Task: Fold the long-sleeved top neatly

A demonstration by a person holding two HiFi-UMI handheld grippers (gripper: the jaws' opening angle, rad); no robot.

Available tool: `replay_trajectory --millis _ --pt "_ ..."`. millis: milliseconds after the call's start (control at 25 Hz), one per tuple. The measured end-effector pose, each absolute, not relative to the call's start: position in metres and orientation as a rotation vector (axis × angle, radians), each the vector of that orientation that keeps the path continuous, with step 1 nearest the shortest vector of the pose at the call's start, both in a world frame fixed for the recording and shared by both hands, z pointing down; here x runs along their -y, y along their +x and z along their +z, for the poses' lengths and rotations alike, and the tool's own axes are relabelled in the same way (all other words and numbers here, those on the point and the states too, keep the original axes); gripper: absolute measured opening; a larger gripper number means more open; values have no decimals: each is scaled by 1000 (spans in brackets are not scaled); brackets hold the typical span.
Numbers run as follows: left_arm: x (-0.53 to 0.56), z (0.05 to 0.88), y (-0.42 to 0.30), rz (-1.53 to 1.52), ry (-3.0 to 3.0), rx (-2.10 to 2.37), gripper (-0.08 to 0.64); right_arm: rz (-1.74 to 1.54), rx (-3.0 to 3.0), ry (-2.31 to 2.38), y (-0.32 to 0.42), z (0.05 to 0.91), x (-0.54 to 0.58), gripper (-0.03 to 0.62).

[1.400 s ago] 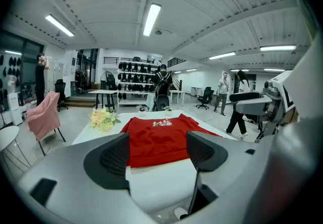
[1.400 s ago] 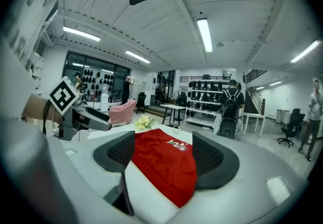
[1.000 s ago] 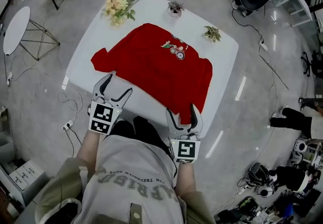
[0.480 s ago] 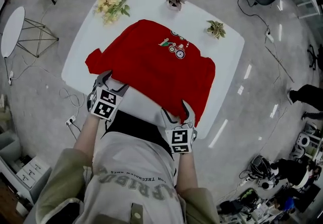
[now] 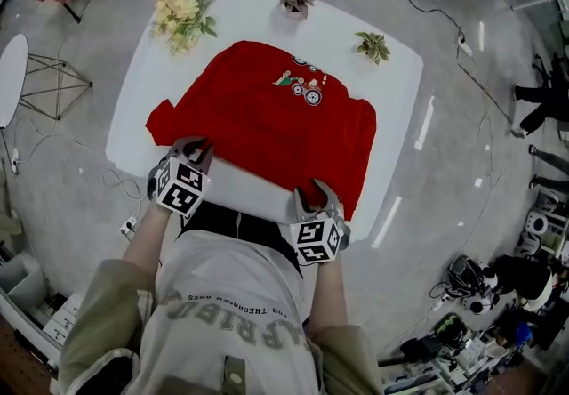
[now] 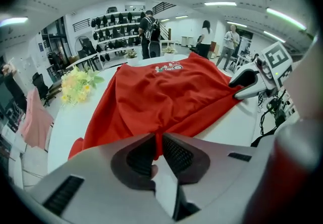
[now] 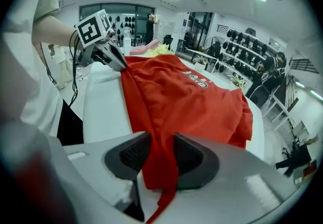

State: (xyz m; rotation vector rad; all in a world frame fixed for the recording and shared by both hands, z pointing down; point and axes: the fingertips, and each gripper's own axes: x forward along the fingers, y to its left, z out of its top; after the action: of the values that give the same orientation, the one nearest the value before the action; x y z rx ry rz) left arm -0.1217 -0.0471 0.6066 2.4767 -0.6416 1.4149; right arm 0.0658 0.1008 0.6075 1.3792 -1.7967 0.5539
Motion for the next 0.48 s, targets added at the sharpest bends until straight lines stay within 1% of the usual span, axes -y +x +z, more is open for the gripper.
replay_trajectory --millis 40,80,120,200,480 --pt "46 603 -119 1405 2498 615 43 560 1791 1398 67 606 -101 133" --pt "44 598 -116 1392 2520 588 37 563 1785 1423 69 603 -100 84" --pt "43 593 -114 1376 2540 564 35 566 1778 1452 70 600 -99 48" --pt "42 581 -112 1334 2571 525 33 575 1766 1515 72 591 -98 11" --pt "38 551 -126 1220 2632 402 31 615 1730 1656 62 570 -104 9"
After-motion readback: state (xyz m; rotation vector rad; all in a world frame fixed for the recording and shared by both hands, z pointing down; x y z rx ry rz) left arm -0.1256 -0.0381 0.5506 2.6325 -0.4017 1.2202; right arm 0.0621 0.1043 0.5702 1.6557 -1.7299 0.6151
